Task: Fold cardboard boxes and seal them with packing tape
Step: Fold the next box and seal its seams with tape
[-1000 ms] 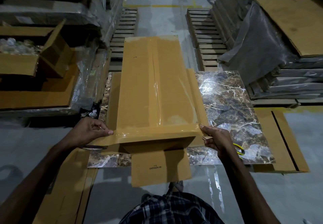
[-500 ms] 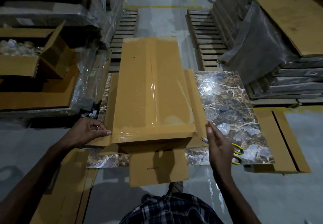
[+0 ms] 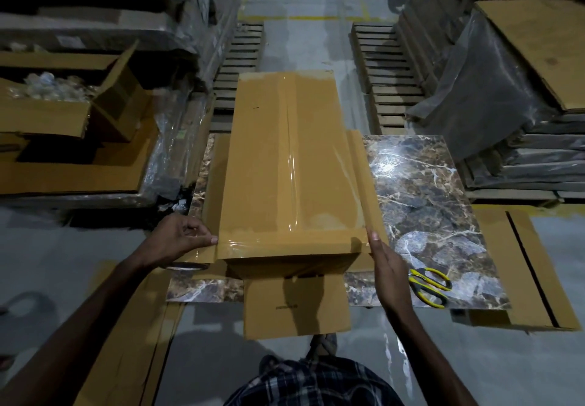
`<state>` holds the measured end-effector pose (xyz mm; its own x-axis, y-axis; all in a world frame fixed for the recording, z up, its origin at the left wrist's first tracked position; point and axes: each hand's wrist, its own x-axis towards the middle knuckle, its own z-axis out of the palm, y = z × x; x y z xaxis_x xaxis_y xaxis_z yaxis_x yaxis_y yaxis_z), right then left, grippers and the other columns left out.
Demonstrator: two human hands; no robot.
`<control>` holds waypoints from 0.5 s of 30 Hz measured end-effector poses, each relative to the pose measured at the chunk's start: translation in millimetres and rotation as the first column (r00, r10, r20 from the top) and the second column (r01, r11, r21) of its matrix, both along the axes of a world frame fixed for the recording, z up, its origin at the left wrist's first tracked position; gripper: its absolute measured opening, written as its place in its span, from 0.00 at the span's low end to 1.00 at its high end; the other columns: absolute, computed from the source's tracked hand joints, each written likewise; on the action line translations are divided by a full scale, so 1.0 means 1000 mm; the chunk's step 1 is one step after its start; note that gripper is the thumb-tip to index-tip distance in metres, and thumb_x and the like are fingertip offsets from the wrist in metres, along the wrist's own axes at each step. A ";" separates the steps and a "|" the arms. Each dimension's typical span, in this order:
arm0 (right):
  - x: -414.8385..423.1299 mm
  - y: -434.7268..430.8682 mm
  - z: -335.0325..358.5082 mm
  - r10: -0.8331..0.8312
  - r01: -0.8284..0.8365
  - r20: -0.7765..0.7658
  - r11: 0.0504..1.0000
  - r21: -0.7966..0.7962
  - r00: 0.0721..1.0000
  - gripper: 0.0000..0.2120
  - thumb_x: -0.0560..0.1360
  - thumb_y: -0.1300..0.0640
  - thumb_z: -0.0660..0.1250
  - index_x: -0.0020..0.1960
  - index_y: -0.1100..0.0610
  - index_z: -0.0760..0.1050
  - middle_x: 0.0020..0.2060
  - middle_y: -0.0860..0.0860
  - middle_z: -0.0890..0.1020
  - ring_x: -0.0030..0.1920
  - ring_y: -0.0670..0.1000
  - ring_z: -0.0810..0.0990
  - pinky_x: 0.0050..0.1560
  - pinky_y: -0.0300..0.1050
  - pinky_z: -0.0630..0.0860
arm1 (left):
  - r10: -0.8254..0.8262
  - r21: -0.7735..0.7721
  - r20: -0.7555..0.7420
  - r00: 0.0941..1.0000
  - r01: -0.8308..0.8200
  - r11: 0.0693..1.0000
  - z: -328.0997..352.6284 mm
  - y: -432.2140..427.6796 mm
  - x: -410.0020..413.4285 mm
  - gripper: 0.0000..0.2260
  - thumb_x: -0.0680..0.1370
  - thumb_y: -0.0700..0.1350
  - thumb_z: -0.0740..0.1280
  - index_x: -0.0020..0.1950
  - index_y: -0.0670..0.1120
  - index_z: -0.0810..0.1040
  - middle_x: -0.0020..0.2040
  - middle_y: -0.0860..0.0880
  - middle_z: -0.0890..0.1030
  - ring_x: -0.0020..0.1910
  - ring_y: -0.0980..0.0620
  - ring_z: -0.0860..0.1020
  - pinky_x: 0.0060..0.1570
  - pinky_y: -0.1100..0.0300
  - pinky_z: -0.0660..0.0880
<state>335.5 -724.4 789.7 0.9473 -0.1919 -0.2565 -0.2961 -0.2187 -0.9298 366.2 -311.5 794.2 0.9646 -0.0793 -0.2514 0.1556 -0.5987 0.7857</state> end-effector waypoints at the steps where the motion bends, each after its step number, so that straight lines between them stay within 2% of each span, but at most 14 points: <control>1: 0.003 -0.004 -0.001 -0.002 0.002 0.016 1.000 -0.009 1.000 0.15 0.83 0.34 0.57 0.45 0.29 0.81 0.40 0.32 0.84 0.47 0.36 0.80 0.54 0.44 0.75 | 0.013 -0.008 -0.003 1.000 -0.013 1.000 -0.002 -0.003 -0.002 0.10 0.69 0.53 0.81 0.40 0.48 0.88 0.41 0.52 0.88 0.44 0.54 0.85 0.48 0.57 0.80; 3: 0.009 -0.014 -0.005 -0.018 0.017 0.039 1.000 0.008 0.999 0.19 0.76 0.25 0.56 0.53 0.29 0.82 0.46 0.35 0.85 0.54 0.40 0.81 0.60 0.49 0.77 | 0.037 -0.046 -0.019 0.999 -0.038 0.998 -0.005 -0.016 -0.006 0.15 0.67 0.61 0.81 0.40 0.50 0.88 0.42 0.53 0.88 0.45 0.56 0.85 0.50 0.55 0.79; 4: 0.012 -0.020 -0.008 -0.026 0.025 0.053 0.999 0.021 0.998 0.26 0.73 0.21 0.55 0.60 0.33 0.81 0.52 0.38 0.85 0.59 0.44 0.81 0.64 0.51 0.76 | 0.059 -0.076 -0.031 0.998 -0.061 0.995 -0.007 -0.026 -0.009 0.17 0.65 0.63 0.80 0.40 0.50 0.88 0.41 0.54 0.88 0.44 0.57 0.85 0.49 0.56 0.78; 6: 0.020 -0.032 -0.012 -0.062 0.062 0.074 0.998 0.009 0.995 0.42 0.69 0.17 0.55 0.68 0.44 0.79 0.61 0.46 0.84 0.64 0.49 0.80 0.69 0.54 0.74 | 0.097 -0.147 -0.048 0.994 -0.103 0.984 -0.011 -0.050 -0.013 0.13 0.69 0.57 0.80 0.41 0.47 0.87 0.41 0.55 0.87 0.42 0.60 0.84 0.48 0.56 0.76; 7: 0.024 -0.038 -0.013 -0.089 0.090 0.076 0.996 -0.002 0.993 0.44 0.69 0.17 0.55 0.68 0.47 0.80 0.61 0.49 0.84 0.64 0.50 0.80 0.69 0.55 0.74 | 0.116 -0.178 -0.061 0.991 -0.125 0.976 -0.014 -0.062 -0.015 0.10 0.72 0.51 0.79 0.42 0.45 0.87 0.42 0.55 0.88 0.42 0.60 0.84 0.49 0.55 0.76; 8: 0.027 -0.043 -0.013 -0.126 0.126 0.069 0.992 -0.004 0.990 0.43 0.69 0.17 0.57 0.65 0.48 0.82 0.59 0.50 0.85 0.63 0.51 0.81 0.68 0.56 0.75 | 0.131 -0.205 -0.072 0.989 -0.143 0.968 -0.016 -0.073 -0.016 0.07 0.73 0.47 0.78 0.44 0.44 0.86 0.42 0.53 0.88 0.41 0.59 0.85 0.49 0.54 0.76; 10: 0.035 -0.055 -0.008 -0.182 0.182 0.025 0.983 -0.004 0.983 0.40 0.70 0.19 0.58 0.59 0.50 0.84 0.54 0.50 0.86 0.59 0.53 0.82 0.59 0.52 0.76 | 0.155 -0.258 -0.083 0.984 -0.171 0.951 -0.022 -0.089 -0.017 0.07 0.74 0.47 0.78 0.44 0.43 0.86 0.42 0.49 0.88 0.41 0.54 0.86 0.47 0.54 0.77; 12: 0.040 -0.063 -0.002 -0.190 0.189 -0.020 0.981 -0.032 0.982 0.37 0.75 0.23 0.56 0.60 0.53 0.84 0.53 0.49 0.86 0.58 0.54 0.82 0.53 0.49 0.74 | 0.175 -0.284 -0.082 0.981 -0.191 0.940 -0.026 -0.098 -0.014 0.07 0.74 0.47 0.78 0.44 0.44 0.86 0.42 0.48 0.88 0.41 0.52 0.86 0.46 0.55 0.77; 14: 0.045 -0.067 0.000 -0.207 0.205 -0.021 0.976 -0.070 0.978 0.35 0.80 0.28 0.54 0.64 0.54 0.83 0.58 0.49 0.84 0.60 0.52 0.80 0.56 0.48 0.72 | 0.175 -0.293 -0.075 0.982 -0.189 0.937 -0.027 -0.102 -0.011 0.08 0.74 0.47 0.78 0.44 0.43 0.86 0.42 0.47 0.88 0.40 0.50 0.85 0.44 0.56 0.78; 15: 0.044 -0.066 0.001 -0.228 0.230 0.029 0.965 -0.126 0.973 0.33 0.82 0.31 0.54 0.66 0.54 0.82 0.59 0.49 0.84 0.60 0.51 0.80 0.57 0.48 0.72 | 0.166 -0.299 -0.074 0.983 -0.181 0.937 -0.026 -0.102 -0.010 0.08 0.74 0.47 0.78 0.45 0.43 0.86 0.42 0.46 0.88 0.40 0.50 0.85 0.44 0.57 0.78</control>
<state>379.8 -790.7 791.2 0.8777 -0.4343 -0.2025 -0.3389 -0.2638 -0.9031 356.1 -413.3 767.9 0.9579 0.0088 -0.2871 0.2770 -0.2932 0.9150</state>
